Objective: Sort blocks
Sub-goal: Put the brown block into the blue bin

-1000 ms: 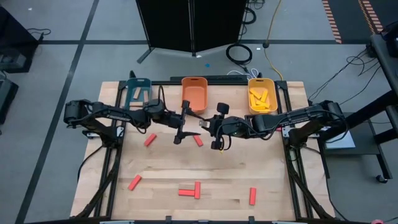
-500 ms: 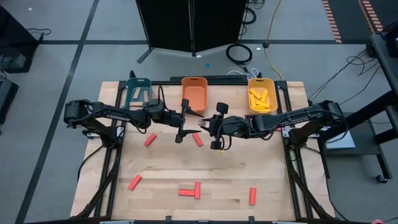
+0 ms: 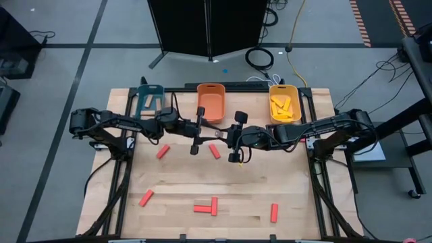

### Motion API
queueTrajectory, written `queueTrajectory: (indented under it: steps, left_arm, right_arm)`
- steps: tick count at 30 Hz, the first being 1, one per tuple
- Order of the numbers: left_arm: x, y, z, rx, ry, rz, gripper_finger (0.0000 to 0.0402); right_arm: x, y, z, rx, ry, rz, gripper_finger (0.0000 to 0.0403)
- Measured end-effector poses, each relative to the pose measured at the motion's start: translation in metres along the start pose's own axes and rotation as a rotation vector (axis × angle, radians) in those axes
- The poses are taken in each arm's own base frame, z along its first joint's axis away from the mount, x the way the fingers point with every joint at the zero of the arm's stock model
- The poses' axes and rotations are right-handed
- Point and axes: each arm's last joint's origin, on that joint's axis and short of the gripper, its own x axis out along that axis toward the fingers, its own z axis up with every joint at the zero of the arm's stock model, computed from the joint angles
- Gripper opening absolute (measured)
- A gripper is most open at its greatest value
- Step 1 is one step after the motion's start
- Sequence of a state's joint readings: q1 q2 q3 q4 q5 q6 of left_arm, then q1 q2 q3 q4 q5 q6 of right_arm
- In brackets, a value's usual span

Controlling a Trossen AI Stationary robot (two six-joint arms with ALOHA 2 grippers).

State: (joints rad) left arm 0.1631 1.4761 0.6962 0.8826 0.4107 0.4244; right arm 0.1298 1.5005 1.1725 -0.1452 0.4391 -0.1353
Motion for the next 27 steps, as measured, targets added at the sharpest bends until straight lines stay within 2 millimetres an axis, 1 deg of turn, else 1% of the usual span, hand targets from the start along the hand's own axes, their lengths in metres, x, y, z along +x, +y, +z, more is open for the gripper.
queueTrajectory:
  steps: [3,6,10,13,17,21,24,27]
  left_arm:
    - [0.000,0.000,0.000,-0.002,0.001,0.000,0.0114]
    - [0.000,0.000,0.000,-0.007,0.004,-0.001,0.0088]
    - [0.000,0.000,-0.001,0.005,0.008,0.000,0.0085]
    - [-0.001,0.003,-0.003,0.027,0.038,0.039,0.0087]
    - [-0.008,0.013,-0.005,0.066,0.118,0.133,0.0089]
    - [-0.017,0.025,-0.010,0.058,0.198,0.199,0.0089]
    - [-0.026,0.037,-0.019,0.043,0.257,0.236,0.0090]
    - [-0.033,0.050,-0.036,-0.007,0.312,0.283,0.0090]
  right_arm:
    - [0.000,0.000,0.000,-0.006,0.003,0.000,0.0089]
    - [0.000,0.000,-0.001,-0.009,0.005,0.000,0.0102]
    - [0.000,0.000,-0.001,-0.004,0.011,-0.006,0.0127]
    - [-0.004,-0.003,-0.001,-0.017,0.029,-0.052,0.0147]
    - [-0.018,-0.012,0.002,-0.015,0.028,-0.103,0.0171]
    - [-0.036,-0.020,0.006,-0.013,0.020,-0.057,0.0187]
    - [-0.051,-0.026,0.007,0.006,0.014,-0.019,0.0191]
    - [-0.061,-0.030,0.005,0.044,0.041,-0.002,0.0189]
